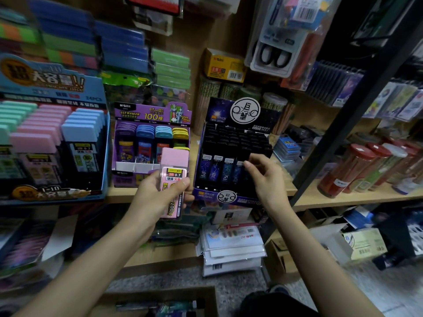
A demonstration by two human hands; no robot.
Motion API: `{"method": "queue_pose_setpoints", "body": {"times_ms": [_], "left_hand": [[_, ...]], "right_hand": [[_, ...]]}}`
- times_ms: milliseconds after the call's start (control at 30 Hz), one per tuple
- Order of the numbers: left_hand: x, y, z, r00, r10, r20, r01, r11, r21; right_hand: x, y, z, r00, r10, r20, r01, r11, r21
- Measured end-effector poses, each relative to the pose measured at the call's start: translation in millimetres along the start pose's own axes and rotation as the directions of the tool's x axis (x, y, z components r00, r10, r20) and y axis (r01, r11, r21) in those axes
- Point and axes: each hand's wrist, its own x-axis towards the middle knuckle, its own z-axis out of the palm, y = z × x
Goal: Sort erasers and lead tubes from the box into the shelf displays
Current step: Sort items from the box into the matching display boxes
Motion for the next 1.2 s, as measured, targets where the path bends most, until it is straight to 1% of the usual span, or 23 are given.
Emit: {"method": "queue_pose_setpoints", "body": {"times_ms": [100, 200, 267, 300, 367, 400, 433, 467, 500, 567, 600, 700, 767, 900, 967, 1000, 1033, 1067, 1100, 1133, 1167, 1200], "left_hand": [[0.3, -3.0, -1.1, 0.999, 0.002, 0.034, -0.002, 1.0, -0.001], [-1.4, -6.0, -1.5, 0.999, 0.009, 0.053, -0.01, 1.0, 0.012], [-3.0, -6.6, -1.8, 0.998, 0.038, 0.055, -0.04, 0.999, 0.034], [-3.8, -6.1, -2.4, 0.997, 0.054, 0.055, -0.058, 0.997, 0.059], [-4.7, -4.1, -5.4, 0.996, 0.078, 0.051, -0.084, 0.99, 0.115], [-5.2, -2.7, -7.9, 0.995, 0.085, 0.046, -0.091, 0.985, 0.145], [-6.2, -1.0, -11.0, 0.995, 0.09, 0.04, -0.095, 0.98, 0.174], [-7.1, 1.0, -14.2, 0.995, 0.091, 0.035, -0.096, 0.976, 0.196], [-8.5, 2.8, -17.8, 0.995, 0.093, 0.036, -0.098, 0.972, 0.213], [-13.0, 8.0, -25.1, 0.994, 0.099, 0.043, -0.107, 0.965, 0.24], [-16.0, 11.0, -29.0, 0.993, 0.104, 0.051, -0.113, 0.962, 0.248], [-26.5, 19.8, -44.9, 0.988, 0.128, 0.09, -0.148, 0.951, 0.271], [-34.6, 25.7, -59.5, 0.983, 0.148, 0.111, -0.175, 0.939, 0.297], [-51.9, 37.1, -99.0, 0.984, 0.145, 0.1, -0.172, 0.915, 0.365], [-60.2, 44.4, -122.5, 0.987, 0.152, 0.054, -0.161, 0.896, 0.414], [-63.2, 47.8, -135.8, 0.985, 0.17, 0.005, -0.154, 0.879, 0.451], [-65.0, 50.3, -151.0, 0.975, 0.217, -0.054, -0.157, 0.838, 0.522], [-66.0, 52.4, -166.6, 0.949, 0.294, -0.113, -0.164, 0.767, 0.62], [-66.3, 54.2, -182.0, 0.911, 0.382, -0.157, -0.157, 0.672, 0.724], [-66.3, 55.2, -197.3, 0.87, 0.453, -0.193, -0.125, 0.583, 0.803], [-66.2, 55.4, -210.8, 0.84, 0.489, -0.234, -0.07, 0.525, 0.848], [-65.7, 54.0, -222.4, 0.821, 0.499, -0.278, -0.01, 0.5, 0.866]], "right_hand": [[1.4, -2.6, 2.0, 1.0, 0.01, -0.016, -0.012, 0.988, -0.151], [2.9, -5.6, -0.2, 1.0, 0.008, -0.03, -0.014, 0.975, -0.22], [0.0, -7.6, -0.8, 0.999, 0.019, -0.033, -0.028, 0.957, -0.288], [-2.6, -10.2, -1.1, 0.999, 0.008, -0.052, -0.025, 0.942, -0.334], [-7.9, -20.8, -2.9, 0.99, -0.087, -0.112, 0.037, 0.921, -0.389], [-10.6, -29.0, -3.6, 0.979, -0.155, -0.13, 0.096, 0.923, -0.372], [-13.4, -38.5, -3.0, 0.972, -0.202, -0.119, 0.154, 0.932, -0.329], [-16.9, -49.0, -0.4, 0.974, -0.215, -0.073, 0.191, 0.949, -0.252], [-22.2, -59.8, 5.0, 0.981, -0.196, 0.001, 0.194, 0.969, -0.154], [-34.1, -78.3, 22.0, 0.977, -0.131, 0.169, 0.129, 0.991, 0.023], [-38.8, -86.1, 31.7, 0.967, -0.115, 0.227, 0.099, 0.992, 0.077], [-47.1, -107.8, 57.7, 0.944, -0.117, 0.309, 0.052, 0.976, 0.21], [-49.0, -119.1, 73.2, 0.927, -0.137, 0.35, 0.05, 0.968, 0.247], [-55.8, -141.1, 105.7, 0.849, -0.189, 0.493, 0.055, 0.96, 0.273], [-53.8, -154.9, 118.6, 0.827, -0.246, 0.506, 0.113, 0.953, 0.28], [-50.9, -162.2, 124.7, 0.824, -0.269, 0.498, 0.137, 0.948, 0.286], [-46.9, -169.9, 130.6, 0.83, -0.286, 0.478, 0.157, 0.943, 0.292], [-41.6, -177.3, 136.1, 0.84, -0.306, 0.447, 0.186, 0.938, 0.293], [-35.9, -184.7, 141.2, 0.849, -0.334, 0.41, 0.227, 0.931, 0.286], [-30.3, -192.0, 146.8, 0.853, -0.361, 0.377, 0.27, 0.923, 0.275], [-25.7, -198.9, 151.9, 0.854, -0.385, 0.351, 0.307, 0.916, 0.258], [-21.9, -204.9, 157.4, 0.852, -0.403, 0.334, 0.338, 0.911, 0.237]]}}
